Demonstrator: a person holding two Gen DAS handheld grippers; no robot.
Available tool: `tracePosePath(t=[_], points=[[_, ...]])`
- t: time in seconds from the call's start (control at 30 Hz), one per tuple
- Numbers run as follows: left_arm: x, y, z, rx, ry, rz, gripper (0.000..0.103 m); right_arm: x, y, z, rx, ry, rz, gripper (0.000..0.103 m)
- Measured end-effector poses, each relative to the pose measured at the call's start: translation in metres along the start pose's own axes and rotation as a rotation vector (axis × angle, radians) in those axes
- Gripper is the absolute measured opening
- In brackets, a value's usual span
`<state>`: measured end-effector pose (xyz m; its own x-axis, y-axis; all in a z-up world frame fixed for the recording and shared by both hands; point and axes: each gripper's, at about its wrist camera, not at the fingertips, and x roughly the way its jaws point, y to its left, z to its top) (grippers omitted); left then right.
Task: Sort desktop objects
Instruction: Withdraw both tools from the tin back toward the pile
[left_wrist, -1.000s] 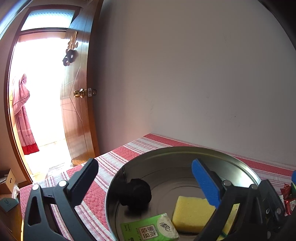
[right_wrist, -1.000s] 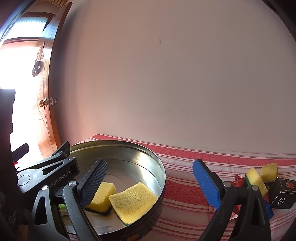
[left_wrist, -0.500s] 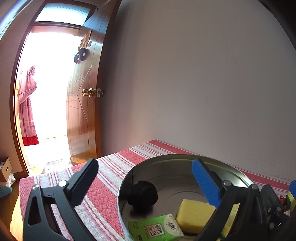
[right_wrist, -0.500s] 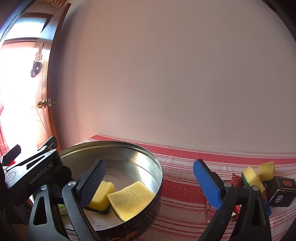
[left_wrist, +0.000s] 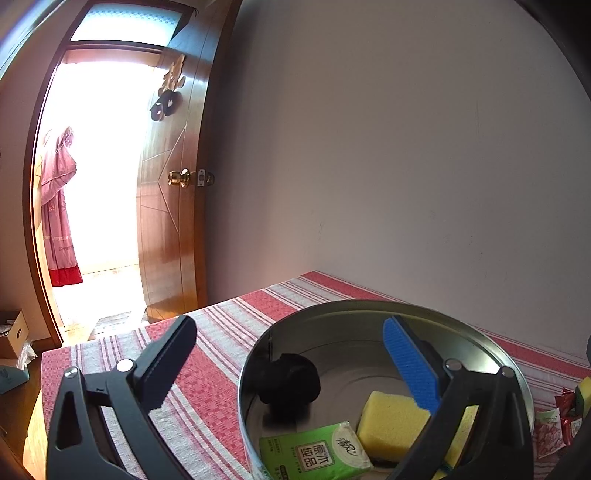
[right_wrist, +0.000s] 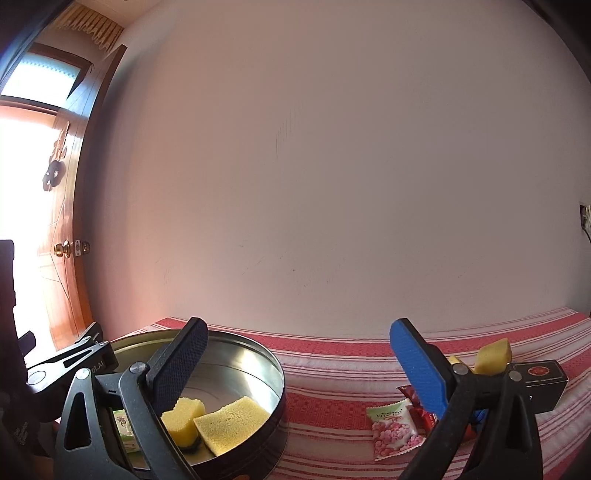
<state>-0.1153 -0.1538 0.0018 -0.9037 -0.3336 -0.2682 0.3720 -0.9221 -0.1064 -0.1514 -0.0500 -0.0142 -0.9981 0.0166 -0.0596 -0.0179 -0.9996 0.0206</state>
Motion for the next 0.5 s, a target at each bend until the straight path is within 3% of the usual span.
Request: tracePosePath(t=[0.5], points=[[-0.01,-0.01,0.0,0.046,-0.045,0.007,0.102,-0.007,0.01,0.003,-0.04,-0.047,-0.065,0.102]])
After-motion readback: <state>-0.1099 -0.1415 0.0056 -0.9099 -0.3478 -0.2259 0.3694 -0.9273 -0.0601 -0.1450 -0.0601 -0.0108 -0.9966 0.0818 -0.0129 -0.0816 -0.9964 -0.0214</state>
